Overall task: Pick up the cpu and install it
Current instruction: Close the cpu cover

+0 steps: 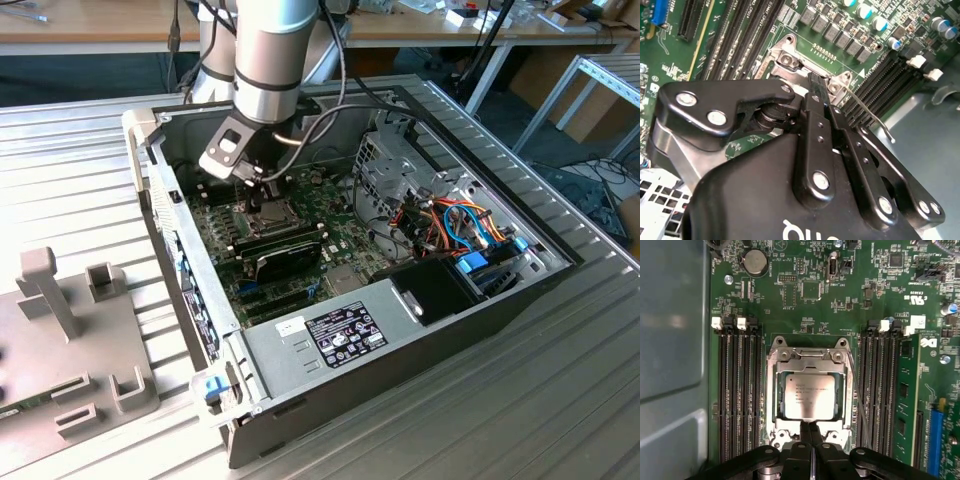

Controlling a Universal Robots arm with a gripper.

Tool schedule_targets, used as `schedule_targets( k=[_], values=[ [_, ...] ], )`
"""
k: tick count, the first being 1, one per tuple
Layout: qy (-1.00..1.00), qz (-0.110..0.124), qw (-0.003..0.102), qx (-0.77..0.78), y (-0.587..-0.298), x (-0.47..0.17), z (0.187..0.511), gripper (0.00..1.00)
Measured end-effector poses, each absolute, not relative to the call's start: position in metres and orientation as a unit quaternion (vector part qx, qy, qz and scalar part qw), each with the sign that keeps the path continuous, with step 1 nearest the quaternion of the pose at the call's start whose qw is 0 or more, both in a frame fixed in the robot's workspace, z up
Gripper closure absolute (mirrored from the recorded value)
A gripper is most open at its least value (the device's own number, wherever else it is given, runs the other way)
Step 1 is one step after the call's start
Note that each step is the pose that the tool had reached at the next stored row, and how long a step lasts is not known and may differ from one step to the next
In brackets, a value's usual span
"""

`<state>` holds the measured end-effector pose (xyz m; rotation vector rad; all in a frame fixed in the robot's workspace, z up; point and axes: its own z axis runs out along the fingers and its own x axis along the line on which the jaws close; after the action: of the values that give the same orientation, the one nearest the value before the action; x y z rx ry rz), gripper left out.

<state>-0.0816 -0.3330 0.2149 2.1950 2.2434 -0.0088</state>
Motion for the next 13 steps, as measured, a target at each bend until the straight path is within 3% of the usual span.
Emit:
schedule_targets(
  k=[13],
  values=[
    [0.715,-0.003,0.002,0.699,-0.333,-0.085,0.2073,0.89]
  ],
)
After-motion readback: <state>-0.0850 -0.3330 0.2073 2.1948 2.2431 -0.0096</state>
